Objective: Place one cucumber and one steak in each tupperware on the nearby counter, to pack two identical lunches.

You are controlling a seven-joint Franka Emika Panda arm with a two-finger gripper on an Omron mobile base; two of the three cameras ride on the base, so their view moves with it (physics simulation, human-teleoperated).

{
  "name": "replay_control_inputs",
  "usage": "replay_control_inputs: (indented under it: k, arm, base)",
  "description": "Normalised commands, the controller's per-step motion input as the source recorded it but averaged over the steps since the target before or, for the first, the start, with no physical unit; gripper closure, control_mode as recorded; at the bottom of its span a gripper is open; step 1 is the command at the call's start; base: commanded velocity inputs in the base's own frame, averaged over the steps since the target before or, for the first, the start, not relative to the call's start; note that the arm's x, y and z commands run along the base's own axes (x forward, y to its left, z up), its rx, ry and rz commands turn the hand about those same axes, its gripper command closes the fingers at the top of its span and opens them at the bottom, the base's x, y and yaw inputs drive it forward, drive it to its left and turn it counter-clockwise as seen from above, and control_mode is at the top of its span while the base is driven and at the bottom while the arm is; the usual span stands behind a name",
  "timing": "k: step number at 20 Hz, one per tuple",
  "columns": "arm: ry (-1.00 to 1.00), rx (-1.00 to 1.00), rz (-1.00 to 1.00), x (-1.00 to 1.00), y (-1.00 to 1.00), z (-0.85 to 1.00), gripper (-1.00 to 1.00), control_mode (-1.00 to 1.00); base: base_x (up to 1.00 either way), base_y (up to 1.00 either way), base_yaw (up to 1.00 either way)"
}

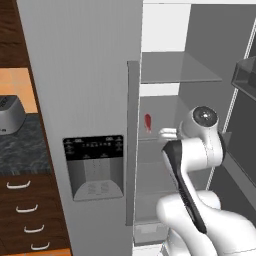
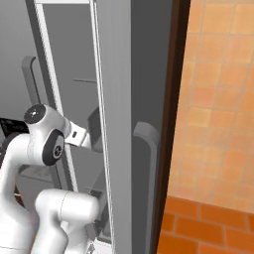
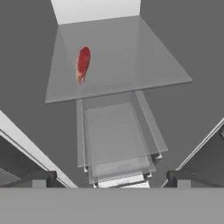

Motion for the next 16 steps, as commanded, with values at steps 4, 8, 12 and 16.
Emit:
replay_control_inputs:
  k: [4, 8, 12, 16]
  arm:
    - [0.02, 0.02, 0.09, 0.98, -0.39, 0.00, -1.00, -1.00]
    - [0.06, 0.00, 0.01, 0.98, -0.01, -0.04, -1.00, -1.00]
    - [0.10, 0.00, 0.17, 0.88, 0.03, -0.03, -1.00, -1.00]
    - [0.10, 0.00, 0.20, 0.60, 0.02, -0.23, -1.00, -1.00]
  base:
    - [0.00, 0.00, 0.00]
    - [0.00, 0.00, 0.00]
    - [0.00, 0.00, 0.00]
    - [0.00, 0.00, 0.00]
